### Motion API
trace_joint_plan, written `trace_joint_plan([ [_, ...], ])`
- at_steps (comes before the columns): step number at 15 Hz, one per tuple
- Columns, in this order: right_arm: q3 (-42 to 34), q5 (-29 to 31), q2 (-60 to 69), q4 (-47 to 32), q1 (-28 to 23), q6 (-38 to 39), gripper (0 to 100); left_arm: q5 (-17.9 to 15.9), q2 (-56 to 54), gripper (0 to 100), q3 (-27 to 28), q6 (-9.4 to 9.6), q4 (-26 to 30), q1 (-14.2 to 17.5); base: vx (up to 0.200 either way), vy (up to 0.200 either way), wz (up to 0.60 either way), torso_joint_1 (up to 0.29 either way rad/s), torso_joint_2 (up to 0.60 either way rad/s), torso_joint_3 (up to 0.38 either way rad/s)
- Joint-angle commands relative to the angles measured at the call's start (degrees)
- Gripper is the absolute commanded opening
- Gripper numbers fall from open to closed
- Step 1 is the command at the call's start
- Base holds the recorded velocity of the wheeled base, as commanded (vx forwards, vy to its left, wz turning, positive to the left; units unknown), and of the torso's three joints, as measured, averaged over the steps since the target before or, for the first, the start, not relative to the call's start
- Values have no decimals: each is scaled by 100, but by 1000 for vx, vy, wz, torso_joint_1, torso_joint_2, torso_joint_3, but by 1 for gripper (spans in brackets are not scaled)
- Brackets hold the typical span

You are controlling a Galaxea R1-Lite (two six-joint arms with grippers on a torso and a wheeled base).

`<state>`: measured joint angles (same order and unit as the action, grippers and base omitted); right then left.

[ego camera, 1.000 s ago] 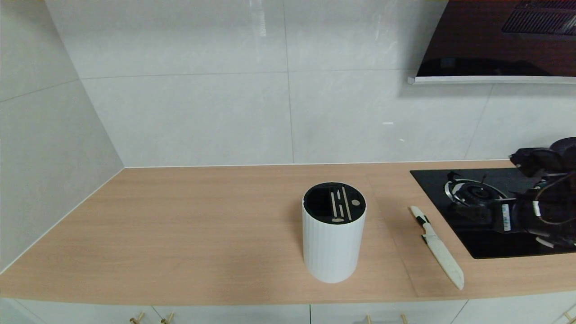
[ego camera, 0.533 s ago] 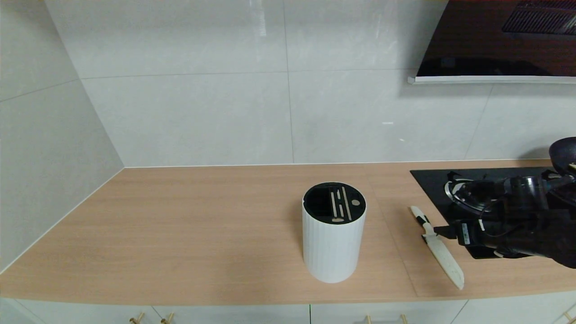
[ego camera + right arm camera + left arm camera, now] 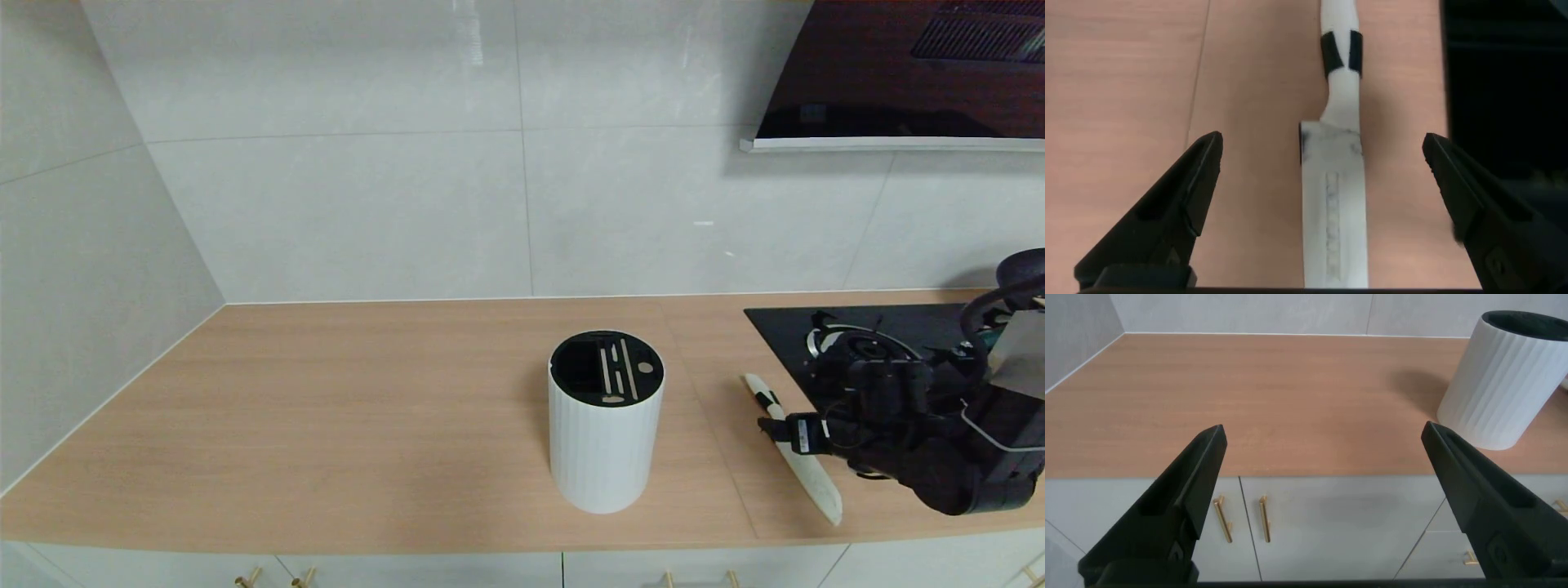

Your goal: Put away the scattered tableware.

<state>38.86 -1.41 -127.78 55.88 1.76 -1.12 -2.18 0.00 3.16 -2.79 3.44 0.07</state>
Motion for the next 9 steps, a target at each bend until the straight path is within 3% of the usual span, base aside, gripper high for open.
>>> trace_joint_plan([
  [1,-2,-8,-256,10,0,-2,100,-2,0,100,1,-2,-1,1,0,0,0,0,0,0],
  [9,7,-8,-599,362,0,33,100,7,0,100,1,-2,-1,1,0,0,0,0,0,0],
])
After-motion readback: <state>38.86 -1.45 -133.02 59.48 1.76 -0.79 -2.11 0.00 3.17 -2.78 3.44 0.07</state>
